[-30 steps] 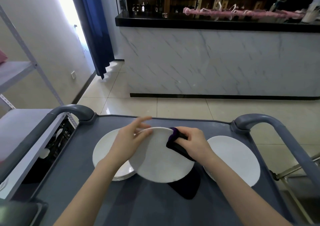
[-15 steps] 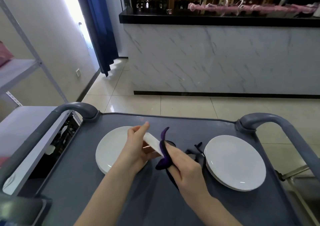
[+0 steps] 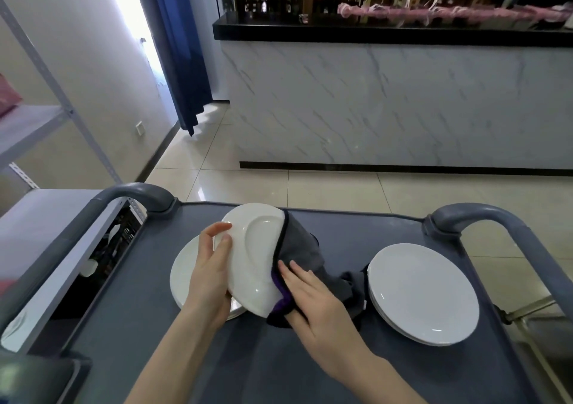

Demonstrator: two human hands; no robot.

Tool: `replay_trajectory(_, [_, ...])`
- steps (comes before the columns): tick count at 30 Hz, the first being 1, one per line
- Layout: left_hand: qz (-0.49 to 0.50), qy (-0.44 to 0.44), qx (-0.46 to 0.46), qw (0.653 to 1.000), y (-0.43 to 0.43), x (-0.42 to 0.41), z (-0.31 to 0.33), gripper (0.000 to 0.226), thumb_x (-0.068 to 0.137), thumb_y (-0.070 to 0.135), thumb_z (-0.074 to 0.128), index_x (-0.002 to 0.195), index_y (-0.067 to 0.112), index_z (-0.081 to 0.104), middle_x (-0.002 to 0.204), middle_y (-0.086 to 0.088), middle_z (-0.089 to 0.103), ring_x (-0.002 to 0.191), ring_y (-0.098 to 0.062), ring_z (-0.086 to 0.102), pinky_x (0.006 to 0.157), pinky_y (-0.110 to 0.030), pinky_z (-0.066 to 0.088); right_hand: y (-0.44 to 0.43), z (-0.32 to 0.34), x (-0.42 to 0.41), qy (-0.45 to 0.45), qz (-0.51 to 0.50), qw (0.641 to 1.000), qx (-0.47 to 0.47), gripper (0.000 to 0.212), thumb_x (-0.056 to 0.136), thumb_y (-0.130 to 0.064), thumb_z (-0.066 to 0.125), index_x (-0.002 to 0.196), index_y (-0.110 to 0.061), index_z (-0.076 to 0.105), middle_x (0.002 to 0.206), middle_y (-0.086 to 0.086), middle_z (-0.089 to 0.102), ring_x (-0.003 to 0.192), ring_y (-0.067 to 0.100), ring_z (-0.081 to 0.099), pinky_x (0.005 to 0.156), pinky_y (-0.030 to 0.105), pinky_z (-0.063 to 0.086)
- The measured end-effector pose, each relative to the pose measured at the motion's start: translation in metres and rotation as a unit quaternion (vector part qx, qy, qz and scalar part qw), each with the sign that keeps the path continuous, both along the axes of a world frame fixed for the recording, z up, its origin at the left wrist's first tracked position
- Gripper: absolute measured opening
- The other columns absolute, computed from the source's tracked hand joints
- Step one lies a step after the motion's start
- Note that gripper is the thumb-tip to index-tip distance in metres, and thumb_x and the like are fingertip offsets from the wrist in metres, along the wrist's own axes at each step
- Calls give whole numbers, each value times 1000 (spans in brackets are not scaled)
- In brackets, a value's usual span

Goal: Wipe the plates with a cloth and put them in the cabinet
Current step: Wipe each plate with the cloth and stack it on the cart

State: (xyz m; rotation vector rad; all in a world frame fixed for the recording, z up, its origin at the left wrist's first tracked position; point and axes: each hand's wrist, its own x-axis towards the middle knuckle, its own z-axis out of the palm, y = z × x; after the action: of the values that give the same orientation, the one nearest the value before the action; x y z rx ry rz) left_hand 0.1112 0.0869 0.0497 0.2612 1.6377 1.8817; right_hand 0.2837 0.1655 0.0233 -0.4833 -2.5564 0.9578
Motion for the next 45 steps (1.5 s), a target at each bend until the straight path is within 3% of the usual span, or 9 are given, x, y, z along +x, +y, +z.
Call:
replay_trajectory(6, [-49,64,0,997,-6,8,-4,23,104,21,52,107,42,60,118,-5,68,104,-25,69,85,-43,58,12,11,-45,-19,30,999,2,60,100,-23,43,153,-25,13,152,-31,6,145,-11,0,120,18,-3])
replay_trajectory(10, [-33,53,14,998,-10,5,-5,24,105,21,52,101,43,60,112,0,67,86,-16,69,65,-35,57,40,7,-57,-40,-15,999,11,61,101,-25,40,156,-23,13,155,-25,5,146,-8,2,122,24,2])
replay_trajectory(17, [26,14,20,999,-23,-9,-9,26,106,24,49,95,44,62,101,1,64,71,-10,63,54,-29,54,29,-14,-12,-53,7,999,1,61,100,-21,43,151,-28,10,154,-32,8,146,-9,0,123,26,2])
replay_trajectory(21, [10,29,15,999,-20,-9,-13,25,106,23,48,100,43,62,112,0,64,84,-15,65,63,-32,56,-10,-13,-14,-33,85,996,14,63,96,-26,39,154,-22,16,160,-21,15,149,-1,4,122,24,0])
replay_trajectory(26, [-47,63,14,997,-17,-4,-11,29,106,22,47,109,46,62,122,-6,67,101,-21,70,79,-36,57,0,11,-57,-10,40,999,-17,59,100,-30,34,152,-31,7,159,-25,9,146,-9,0,120,19,-4])
replay_trajectory(31, [-90,126,30,987,-24,-4,-7,38,106,24,51,126,56,54,125,23,64,111,-7,66,83,-28,57,33,13,-74,28,-81,993,-83,56,100,-26,39,154,-26,26,158,-17,24,146,0,18,122,31,15])
replay_trajectory(35, [-124,134,14,983,-32,-8,-7,41,97,37,55,131,60,49,127,29,60,115,-4,63,86,-28,56,40,17,-71,41,-115,976,-181,48,103,-21,42,150,-24,37,151,-8,43,141,10,35,117,33,28])
replay_trajectory(40, [-129,151,8,980,-34,-14,-10,40,101,33,55,131,58,51,132,21,62,125,-6,59,101,-35,50,3,15,-78,-8,14,1000,-17,58,96,-39,30,153,-36,18,159,-24,17,147,-6,0,121,36,0])
replay_trajectory(45, [-125,138,3,983,-41,-18,-11,44,104,22,54,128,59,54,124,30,63,114,1,63,83,-20,57,17,16,-83,-16,-12,1000,-9,53,99,-39,34,152,-37,28,151,-33,22,143,-12,11,122,43,9])
